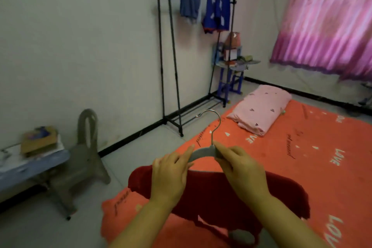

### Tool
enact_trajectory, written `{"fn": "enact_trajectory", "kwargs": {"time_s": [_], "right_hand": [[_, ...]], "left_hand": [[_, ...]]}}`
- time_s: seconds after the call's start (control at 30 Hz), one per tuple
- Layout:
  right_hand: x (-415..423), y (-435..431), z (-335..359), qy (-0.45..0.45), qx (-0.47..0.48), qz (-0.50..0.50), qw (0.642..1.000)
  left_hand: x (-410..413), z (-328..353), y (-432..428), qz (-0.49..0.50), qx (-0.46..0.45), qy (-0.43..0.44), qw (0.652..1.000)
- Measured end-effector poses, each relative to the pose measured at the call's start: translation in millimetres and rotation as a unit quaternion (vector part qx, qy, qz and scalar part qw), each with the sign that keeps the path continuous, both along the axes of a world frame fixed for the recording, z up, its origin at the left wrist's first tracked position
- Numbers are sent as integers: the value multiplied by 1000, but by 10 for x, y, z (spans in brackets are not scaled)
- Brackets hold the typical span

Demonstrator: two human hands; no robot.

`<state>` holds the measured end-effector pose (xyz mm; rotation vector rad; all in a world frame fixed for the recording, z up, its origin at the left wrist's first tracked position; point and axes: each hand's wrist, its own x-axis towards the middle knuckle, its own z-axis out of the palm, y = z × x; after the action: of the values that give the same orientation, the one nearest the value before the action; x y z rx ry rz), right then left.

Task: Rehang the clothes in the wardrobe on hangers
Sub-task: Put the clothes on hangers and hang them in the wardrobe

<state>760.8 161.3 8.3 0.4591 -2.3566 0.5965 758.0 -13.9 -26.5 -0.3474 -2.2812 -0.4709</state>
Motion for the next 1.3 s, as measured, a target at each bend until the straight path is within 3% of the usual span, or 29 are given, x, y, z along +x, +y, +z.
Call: {"fn": "enact_trajectory", "kwargs": {"time_s": [0.23, 0.43, 0.6, 0.87, 1.1, 1.2, 1.3], "right_hand": [[444, -2114, 552, 40, 28, 180, 982], [1161, -4126, 771, 77, 47, 300, 950], [1795, -5671, 915, 92, 70, 404, 907], [2734, -7926, 943, 123, 93, 541, 827], [3570, -9524, 1106, 143, 89, 715, 679], [3908, -10112, 1154, 162, 82, 749, 637], [4228, -10619, 1182, 165, 85, 774, 606]], "left_hand": [[1036, 653, -2173, 137, 24, 69, 988], [2283, 918, -4013, 297, -3, 113, 948], [3347, 1128, -5217, 454, -85, 119, 879], [4789, 1260, -6668, 638, -115, 81, 757], [5745, 1391, -7585, 765, -121, 78, 627], [6063, 1428, -7914, 801, -130, 75, 579], [6353, 1445, -8263, 819, -136, 71, 553]]}}
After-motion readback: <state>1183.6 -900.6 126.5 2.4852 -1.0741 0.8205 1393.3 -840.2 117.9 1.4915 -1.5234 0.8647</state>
